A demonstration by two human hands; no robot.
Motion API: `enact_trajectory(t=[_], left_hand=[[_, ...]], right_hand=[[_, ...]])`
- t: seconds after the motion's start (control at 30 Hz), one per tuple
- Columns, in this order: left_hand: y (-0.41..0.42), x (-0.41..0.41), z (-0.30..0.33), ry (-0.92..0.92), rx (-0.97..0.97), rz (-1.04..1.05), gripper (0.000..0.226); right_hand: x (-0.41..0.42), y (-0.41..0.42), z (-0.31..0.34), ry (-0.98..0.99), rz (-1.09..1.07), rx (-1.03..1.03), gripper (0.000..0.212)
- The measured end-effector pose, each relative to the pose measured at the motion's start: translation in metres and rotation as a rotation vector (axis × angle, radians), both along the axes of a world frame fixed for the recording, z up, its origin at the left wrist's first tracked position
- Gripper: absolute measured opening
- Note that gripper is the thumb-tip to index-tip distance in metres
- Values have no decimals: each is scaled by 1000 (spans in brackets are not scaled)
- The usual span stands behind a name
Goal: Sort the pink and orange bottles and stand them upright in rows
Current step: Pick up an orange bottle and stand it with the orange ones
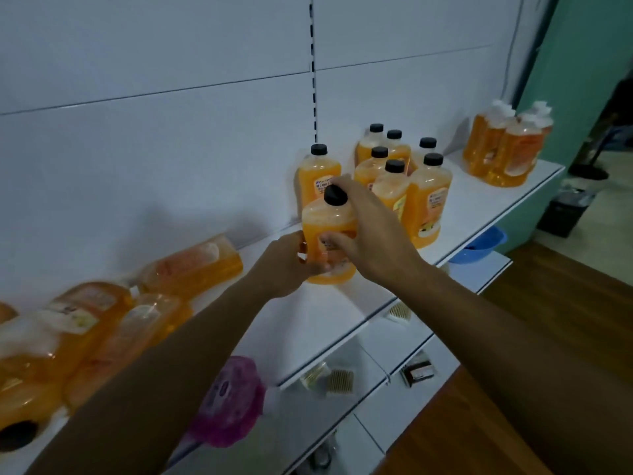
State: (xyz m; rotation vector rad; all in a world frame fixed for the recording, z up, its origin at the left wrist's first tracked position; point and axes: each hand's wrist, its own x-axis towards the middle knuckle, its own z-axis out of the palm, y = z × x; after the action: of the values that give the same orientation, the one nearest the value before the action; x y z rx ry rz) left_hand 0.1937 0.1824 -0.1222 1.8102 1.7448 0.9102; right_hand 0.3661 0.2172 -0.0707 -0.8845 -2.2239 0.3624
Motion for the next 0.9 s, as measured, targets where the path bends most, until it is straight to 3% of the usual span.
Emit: enact_trajectory(t=[0.07, 0.23, 0.33, 0.43, 0.7, 0.9], left_hand=[[21, -6, -4, -20, 21, 17, 30], [75, -27, -8, -62, -14, 53, 32], [97, -35, -11, -79, -46, 82, 41], [108, -38, -17, -97, -69, 86, 26], [113, -33, -21, -69, -69, 174, 24], [100, -24, -11, 47, -150, 229, 48]], right_hand=[[-7, 18, 2, -16, -1, -2, 73], [-34, 59, 15, -131, -34, 40, 70], [-47, 80, 25, -331, -126, 187, 62], [-56, 93, 27, -476, -165, 258, 59], [-59, 108, 17, -421, -140, 260, 59], [-53, 107, 13, -342, -80, 188, 67]])
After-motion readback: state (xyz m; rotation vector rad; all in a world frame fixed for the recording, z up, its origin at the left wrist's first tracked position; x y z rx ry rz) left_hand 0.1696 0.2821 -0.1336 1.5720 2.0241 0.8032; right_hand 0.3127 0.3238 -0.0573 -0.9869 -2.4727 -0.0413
